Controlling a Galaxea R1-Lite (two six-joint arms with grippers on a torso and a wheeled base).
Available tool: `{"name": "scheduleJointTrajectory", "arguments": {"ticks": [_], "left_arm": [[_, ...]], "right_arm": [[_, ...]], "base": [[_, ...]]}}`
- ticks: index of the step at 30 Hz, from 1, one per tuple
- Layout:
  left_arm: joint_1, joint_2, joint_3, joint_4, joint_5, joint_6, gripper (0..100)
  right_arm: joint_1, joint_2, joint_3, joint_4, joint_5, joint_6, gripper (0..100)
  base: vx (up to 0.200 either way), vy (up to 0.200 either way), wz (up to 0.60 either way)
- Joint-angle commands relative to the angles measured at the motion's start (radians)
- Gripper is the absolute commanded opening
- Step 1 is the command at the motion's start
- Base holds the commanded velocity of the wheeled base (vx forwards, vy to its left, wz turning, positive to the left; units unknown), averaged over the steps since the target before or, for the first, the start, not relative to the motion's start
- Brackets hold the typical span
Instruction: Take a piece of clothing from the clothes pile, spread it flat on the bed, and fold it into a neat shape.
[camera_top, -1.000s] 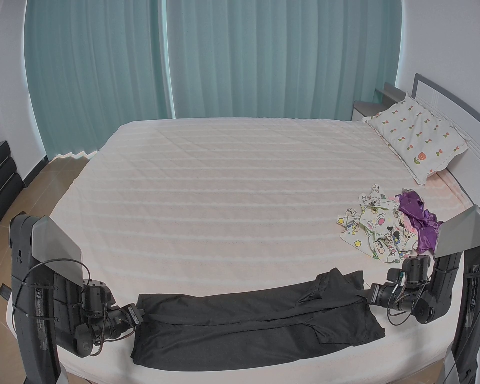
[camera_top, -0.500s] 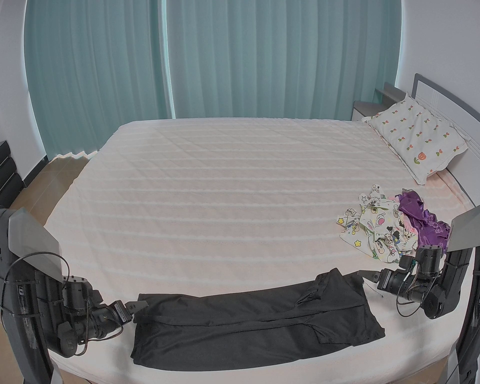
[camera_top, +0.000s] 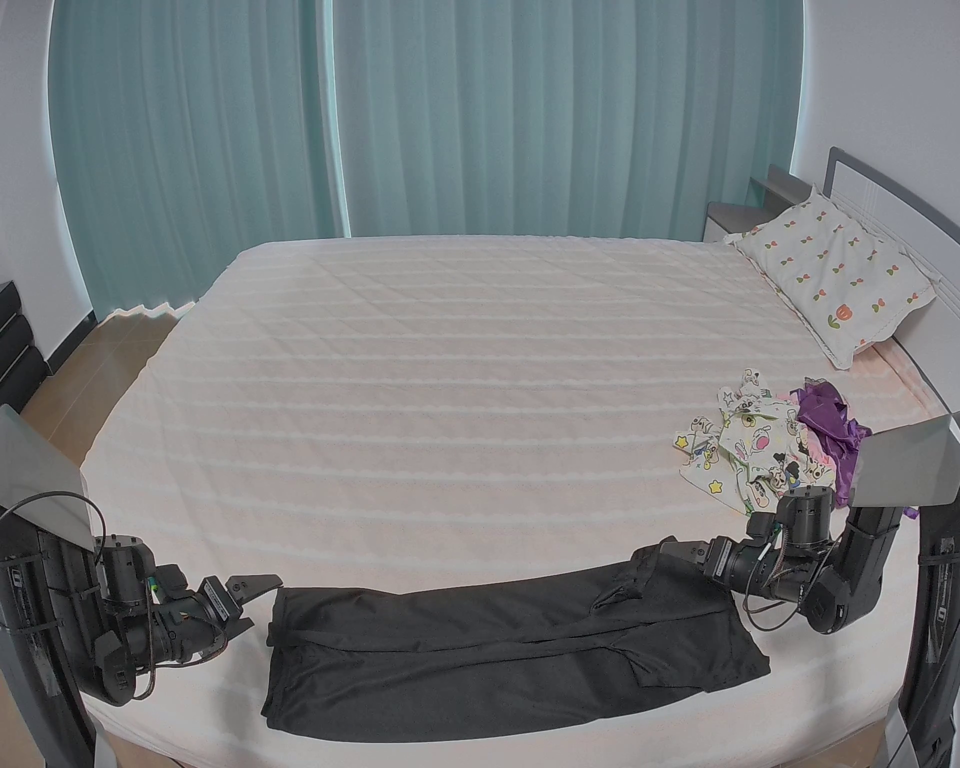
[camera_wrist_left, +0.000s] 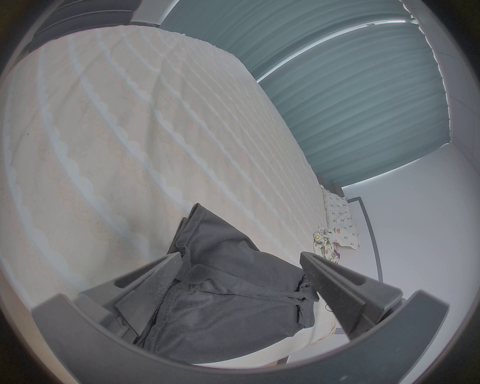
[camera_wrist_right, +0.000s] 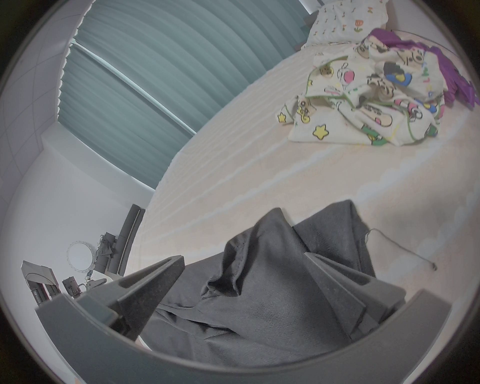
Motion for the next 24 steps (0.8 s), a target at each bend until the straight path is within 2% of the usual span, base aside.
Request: {"name": "scheduleJointTrajectory", "arguments": {"ticks": [1,3,9,15,16,24], "left_arm": [[0.001,0.028,-0.015,-0.017,-0.004,-0.011,100],[0.001,0.032,-0.017,-0.017,-0.004,-0.013,100],[0.001,0.045,-0.023,-0.017,-0.004,-0.013,100],[0.001,0.045,-0.023,-0.017,-0.004,-0.013,100],[0.001,0.045,-0.025,-0.017,-0.004,-0.013,100],[0.001,0.046,-0.026,-0.017,-0.004,-0.013,100]], "right_arm": [[0.000,0.048,-0.034,0.018,-0.001,0.000,100],[-0.002,0.048,-0.033,0.020,-0.001,-0.001,100],[-0.035,0.091,-0.033,0.017,-0.008,-0.090,100],[-0.026,0.108,-0.034,0.012,-0.017,-0.100,100],[-0.026,0.108,-0.031,0.011,-0.019,-0.100,0],[-0.038,0.090,0.007,0.005,-0.020,-0.101,0]], "base": [[0.000,0.000,0.00],[0.000,0.000,0.00],[0.000,0.000,0.00],[0.000,0.000,0.00],[0.000,0.000,0.00],[0.000,0.000,0.00]]}}
